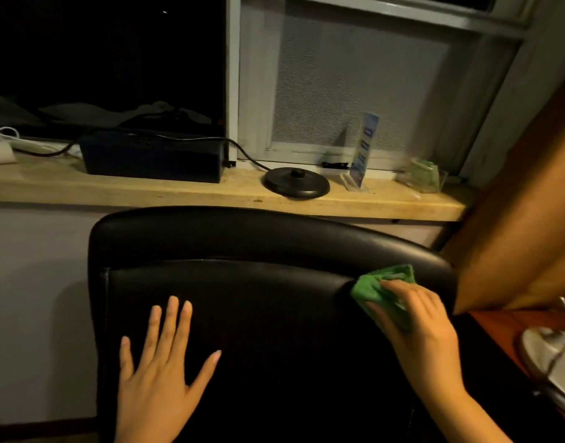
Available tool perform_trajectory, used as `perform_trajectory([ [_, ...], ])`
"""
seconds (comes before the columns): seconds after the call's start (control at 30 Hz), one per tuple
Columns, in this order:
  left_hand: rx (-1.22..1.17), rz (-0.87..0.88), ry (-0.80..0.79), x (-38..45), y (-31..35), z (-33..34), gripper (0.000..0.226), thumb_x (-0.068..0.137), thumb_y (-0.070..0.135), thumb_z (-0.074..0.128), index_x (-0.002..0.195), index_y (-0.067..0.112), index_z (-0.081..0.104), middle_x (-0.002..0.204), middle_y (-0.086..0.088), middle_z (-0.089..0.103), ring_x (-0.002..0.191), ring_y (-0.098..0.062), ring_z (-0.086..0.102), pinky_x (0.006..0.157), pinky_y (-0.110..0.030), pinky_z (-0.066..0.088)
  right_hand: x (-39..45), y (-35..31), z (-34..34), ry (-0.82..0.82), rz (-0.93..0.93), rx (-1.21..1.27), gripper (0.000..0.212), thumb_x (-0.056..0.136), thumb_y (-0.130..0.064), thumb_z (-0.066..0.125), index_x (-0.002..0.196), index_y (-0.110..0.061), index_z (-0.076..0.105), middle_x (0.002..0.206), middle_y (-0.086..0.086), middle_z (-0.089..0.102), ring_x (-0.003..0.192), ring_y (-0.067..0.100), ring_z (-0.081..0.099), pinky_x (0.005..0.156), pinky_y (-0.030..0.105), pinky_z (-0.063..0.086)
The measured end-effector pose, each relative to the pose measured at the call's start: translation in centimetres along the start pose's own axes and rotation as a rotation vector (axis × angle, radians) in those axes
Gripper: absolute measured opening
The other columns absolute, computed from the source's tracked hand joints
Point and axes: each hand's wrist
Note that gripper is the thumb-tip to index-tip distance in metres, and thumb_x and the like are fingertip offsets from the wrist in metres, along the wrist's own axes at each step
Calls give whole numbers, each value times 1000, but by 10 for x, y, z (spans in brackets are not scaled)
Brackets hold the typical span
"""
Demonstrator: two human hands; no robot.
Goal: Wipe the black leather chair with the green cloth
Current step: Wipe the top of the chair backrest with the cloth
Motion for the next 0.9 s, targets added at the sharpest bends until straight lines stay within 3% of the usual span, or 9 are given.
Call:
perform_trajectory([
  [0.1, -9, -18, -59, 0, 2, -2, 89, 66, 81, 0, 140, 33, -8, 151, 9, -11, 134, -4, -19, 112, -53, 12, 4, -11, 11, 53, 94, 12, 29, 75, -28, 66, 99, -12, 61, 92, 10, 69, 89, 13, 48, 79, 21, 37],
  [0.27, -19, -15, -62, -1, -1, -10, 100, 47, 86, -19, 131, 33, -30, 140, 13, -37, 133, -8, -28, 114, -50, 2, 31, -84, 67, -57, -47, 129, 23, 81, -35, 61, 98, -19, 58, 90, 5, 68, 83, 18, 52, 77, 28, 39],
  [0.4, 7, -41, -95, -3, -2, -15, 97, 63, 84, 2, 141, 27, -1, 151, 6, 0, 138, -8, -4, 105, -59, 23, 49, -155, 110, -150, -238, 122, 25, 79, -31, 65, 97, -14, 61, 89, 9, 68, 81, 29, 59, 71, 36, 47],
  [0.5, -3, -79, -68, -5, -4, -18, 96, 54, 81, 3, 133, 31, -16, 145, 14, -20, 133, -3, -20, 113, -53, 9, 54, -172, 116, -211, -351, 157, 29, 80, -24, 66, 104, -8, 60, 95, 14, 68, 87, 33, 59, 75, 40, 49],
  [0.6, 14, -66, -84, -7, -4, -22, 95, 56, 83, -2, 136, 33, -11, 145, 16, -16, 134, -3, -15, 112, -52, 12, 56, -159, 105, -254, -408, 167, 31, 80, -24, 66, 106, -8, 59, 98, 14, 68, 89, 34, 59, 73, 41, 49],
  [0.7, 1, -44, -135, -7, -3, -30, 90, 50, 84, -18, 127, 39, -30, 137, 20, -35, 131, -4, -26, 114, -48, 6, 52, -123, 82, -223, -317, 99, 26, 78, -33, 66, 98, -15, 60, 89, 7, 68, 81, 28, 60, 65, 37, 51],
  [0.8, -46, -7, -194, -5, -1, -37, 81, 66, 78, 1, 128, 37, -31, 139, 17, -37, 130, -6, -29, 115, -49, 2, 37, -70, 49, -210, -159, 27, 27, 81, -38, 61, 99, -18, 58, 92, 6, 68, 83, 26, 60, 72, 36, 51],
  [0.9, -53, 1, -226, -8, 3, -40, 79, 73, 74, 12, 127, 37, -33, 141, 14, -39, 130, -7, -31, 115, -50, -1, 22, -40, 23, -186, -36, 0, 28, 82, -34, 66, 103, -18, 57, 98, 5, 67, 91, 21, 57, 78, 25, 44],
])
Point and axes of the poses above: each hand's wrist, its own x-axis towards the middle knuckle, its own z-axis out of the palm, y = z × x
